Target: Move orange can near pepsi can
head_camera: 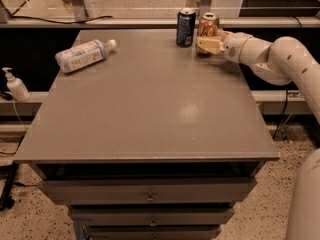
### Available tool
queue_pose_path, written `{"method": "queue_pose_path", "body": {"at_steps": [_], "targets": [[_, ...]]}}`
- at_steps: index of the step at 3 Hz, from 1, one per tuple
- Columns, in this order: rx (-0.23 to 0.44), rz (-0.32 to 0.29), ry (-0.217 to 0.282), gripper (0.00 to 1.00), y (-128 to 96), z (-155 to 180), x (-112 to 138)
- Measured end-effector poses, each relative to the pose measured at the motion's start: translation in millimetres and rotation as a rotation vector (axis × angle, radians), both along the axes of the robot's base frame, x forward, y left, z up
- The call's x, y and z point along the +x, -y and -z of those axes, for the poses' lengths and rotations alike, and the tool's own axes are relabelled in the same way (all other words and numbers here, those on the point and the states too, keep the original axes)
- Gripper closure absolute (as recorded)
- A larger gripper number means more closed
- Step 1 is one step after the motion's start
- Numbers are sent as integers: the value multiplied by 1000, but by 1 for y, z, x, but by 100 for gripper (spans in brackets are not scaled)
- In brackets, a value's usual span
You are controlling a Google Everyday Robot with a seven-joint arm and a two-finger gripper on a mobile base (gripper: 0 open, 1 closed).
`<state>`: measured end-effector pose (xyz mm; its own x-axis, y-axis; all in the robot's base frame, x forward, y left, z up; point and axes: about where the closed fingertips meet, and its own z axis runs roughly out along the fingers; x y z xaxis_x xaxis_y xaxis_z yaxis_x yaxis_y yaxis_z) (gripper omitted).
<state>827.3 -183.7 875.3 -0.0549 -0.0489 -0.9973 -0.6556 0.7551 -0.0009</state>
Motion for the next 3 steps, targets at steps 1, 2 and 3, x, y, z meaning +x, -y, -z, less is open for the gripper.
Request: {"method": "queue_pose_path", "body": {"at_steps": [1, 2, 3], "targets": [[-29, -15, 8, 83, -2, 3, 5], [-44, -23, 18, 61, 0, 5, 9], [-49, -29, 27, 37, -1, 7, 12]]}}
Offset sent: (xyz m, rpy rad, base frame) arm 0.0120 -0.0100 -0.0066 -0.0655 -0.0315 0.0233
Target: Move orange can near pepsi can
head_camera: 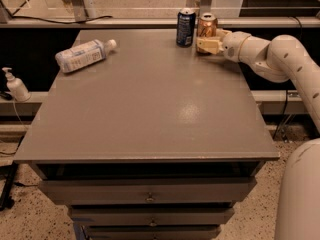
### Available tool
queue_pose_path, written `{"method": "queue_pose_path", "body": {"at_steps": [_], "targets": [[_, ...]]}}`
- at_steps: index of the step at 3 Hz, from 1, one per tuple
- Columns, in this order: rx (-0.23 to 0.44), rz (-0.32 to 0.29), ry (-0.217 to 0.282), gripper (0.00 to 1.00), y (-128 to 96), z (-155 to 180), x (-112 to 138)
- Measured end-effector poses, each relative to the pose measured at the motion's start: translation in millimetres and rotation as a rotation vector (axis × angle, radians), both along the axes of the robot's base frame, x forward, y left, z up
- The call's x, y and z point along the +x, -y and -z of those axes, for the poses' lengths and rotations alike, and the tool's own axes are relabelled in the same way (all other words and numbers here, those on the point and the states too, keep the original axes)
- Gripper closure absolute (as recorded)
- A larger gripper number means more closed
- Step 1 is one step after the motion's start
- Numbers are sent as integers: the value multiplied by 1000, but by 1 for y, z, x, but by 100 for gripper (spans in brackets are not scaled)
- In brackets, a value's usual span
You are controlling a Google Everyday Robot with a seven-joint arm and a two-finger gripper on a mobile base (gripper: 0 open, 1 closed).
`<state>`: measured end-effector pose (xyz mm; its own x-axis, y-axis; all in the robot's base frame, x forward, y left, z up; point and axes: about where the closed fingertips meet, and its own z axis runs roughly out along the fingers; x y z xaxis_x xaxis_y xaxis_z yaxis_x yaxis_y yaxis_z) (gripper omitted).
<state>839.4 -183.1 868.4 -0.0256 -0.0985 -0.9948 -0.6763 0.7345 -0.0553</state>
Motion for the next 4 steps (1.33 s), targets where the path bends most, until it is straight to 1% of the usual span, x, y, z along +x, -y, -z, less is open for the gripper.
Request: {"method": "queue_pose_path", "body": {"at_steps": [1, 2, 3, 4], "targets": [[-7, -4, 13, 13, 0, 0, 4], [-8, -10, 30, 0, 2, -2, 6], [-4, -13, 34, 0, 2, -1, 6], [6, 2, 44, 0, 7, -7, 0]]}}
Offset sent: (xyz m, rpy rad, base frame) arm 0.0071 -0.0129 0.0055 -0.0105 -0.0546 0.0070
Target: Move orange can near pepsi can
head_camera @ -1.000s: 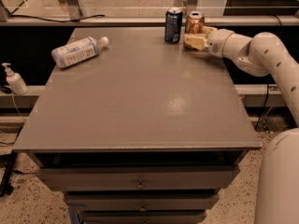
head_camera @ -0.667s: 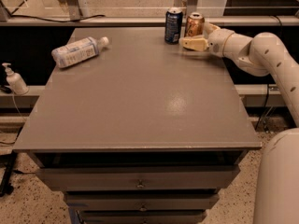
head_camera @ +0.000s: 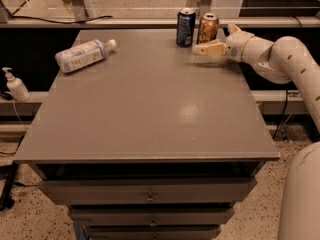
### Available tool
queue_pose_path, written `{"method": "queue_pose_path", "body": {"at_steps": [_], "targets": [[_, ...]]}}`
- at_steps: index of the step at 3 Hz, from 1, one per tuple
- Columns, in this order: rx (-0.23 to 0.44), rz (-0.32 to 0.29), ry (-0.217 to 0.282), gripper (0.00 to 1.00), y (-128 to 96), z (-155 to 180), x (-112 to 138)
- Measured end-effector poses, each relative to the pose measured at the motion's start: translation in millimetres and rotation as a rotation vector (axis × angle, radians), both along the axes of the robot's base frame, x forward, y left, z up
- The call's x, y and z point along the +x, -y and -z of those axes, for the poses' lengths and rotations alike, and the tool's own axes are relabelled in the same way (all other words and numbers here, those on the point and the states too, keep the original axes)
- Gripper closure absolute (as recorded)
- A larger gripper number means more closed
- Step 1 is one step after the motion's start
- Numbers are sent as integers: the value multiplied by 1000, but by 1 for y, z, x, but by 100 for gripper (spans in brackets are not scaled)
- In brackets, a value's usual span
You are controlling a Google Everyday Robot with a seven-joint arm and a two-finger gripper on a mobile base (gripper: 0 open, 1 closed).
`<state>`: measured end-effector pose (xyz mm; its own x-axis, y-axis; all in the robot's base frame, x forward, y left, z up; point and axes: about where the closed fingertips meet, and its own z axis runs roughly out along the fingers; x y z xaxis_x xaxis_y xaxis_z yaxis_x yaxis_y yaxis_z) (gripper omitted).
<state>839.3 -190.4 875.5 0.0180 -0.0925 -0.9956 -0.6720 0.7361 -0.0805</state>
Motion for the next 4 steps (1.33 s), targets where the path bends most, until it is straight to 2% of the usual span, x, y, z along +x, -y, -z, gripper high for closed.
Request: {"method": "queue_pose_path", "body": {"at_steps": [1, 3, 4], "targets": [[-9, 51, 22, 0, 21, -19, -24], [-143, 101, 5, 0, 82, -68, -111], [-155, 101, 9, 0, 85, -76, -118]]}}
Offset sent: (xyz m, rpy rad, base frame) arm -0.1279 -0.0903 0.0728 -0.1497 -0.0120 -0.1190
